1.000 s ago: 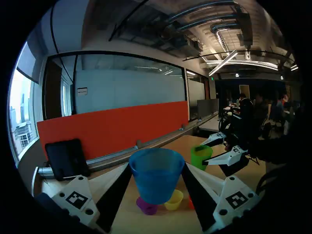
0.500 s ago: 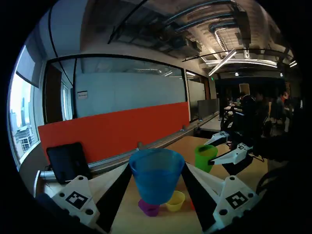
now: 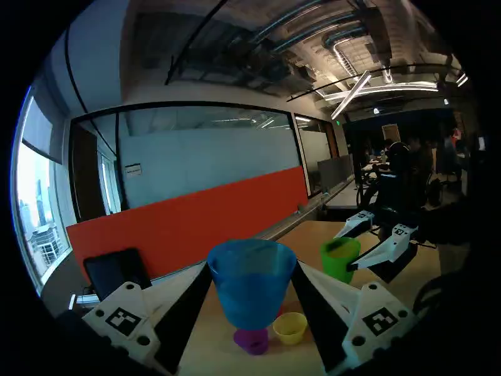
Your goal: Pour water
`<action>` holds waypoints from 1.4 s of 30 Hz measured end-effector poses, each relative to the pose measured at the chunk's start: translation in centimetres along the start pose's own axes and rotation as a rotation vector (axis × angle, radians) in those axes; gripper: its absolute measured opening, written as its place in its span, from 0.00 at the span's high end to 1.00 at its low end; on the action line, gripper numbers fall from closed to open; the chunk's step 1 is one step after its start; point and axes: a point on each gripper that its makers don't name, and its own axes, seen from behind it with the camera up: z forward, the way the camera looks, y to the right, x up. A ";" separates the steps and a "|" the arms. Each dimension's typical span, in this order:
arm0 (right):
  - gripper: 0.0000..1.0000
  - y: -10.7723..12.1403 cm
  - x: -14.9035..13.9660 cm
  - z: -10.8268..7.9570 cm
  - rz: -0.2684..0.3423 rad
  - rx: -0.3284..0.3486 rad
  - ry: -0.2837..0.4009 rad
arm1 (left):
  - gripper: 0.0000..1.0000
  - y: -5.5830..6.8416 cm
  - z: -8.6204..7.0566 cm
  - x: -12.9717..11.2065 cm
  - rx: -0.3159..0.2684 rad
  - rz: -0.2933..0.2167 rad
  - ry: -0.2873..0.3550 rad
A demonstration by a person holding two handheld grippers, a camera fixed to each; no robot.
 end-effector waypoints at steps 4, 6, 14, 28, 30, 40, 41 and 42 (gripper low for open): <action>0.08 -0.9 0.2 0.1 -0.003 0.019 0.003 | 0.13 -0.1 0.2 0.6 0.012 0.035 0.009; 0.08 -1.4 0.2 0.3 -0.004 0.028 0.004 | 0.13 -0.2 0.3 1.0 0.019 0.055 0.014; 0.08 -3.0 -0.1 0.7 -0.003 0.064 0.006 | 0.13 0.1 0.8 2.5 0.037 0.143 0.041; 0.08 -5.2 -0.6 1.6 0.001 0.118 0.006 | 0.13 0.0 0.8 5.1 0.086 0.326 0.077; 0.08 -5.5 -0.7 1.7 0.001 0.125 0.006 | 0.13 0.2 0.9 5.4 0.091 0.352 0.080; 0.08 -6.7 -1.0 2.4 0.002 0.150 0.003 | 0.13 0.6 0.9 6.8 0.104 0.455 0.097; 0.08 -6.8 -1.0 2.4 0.002 0.152 0.003 | 0.13 0.6 0.9 6.9 0.105 0.468 0.098; 0.08 -6.9 -1.0 2.5 0.001 0.153 0.003 | 0.13 0.7 0.9 7.0 0.107 0.481 0.099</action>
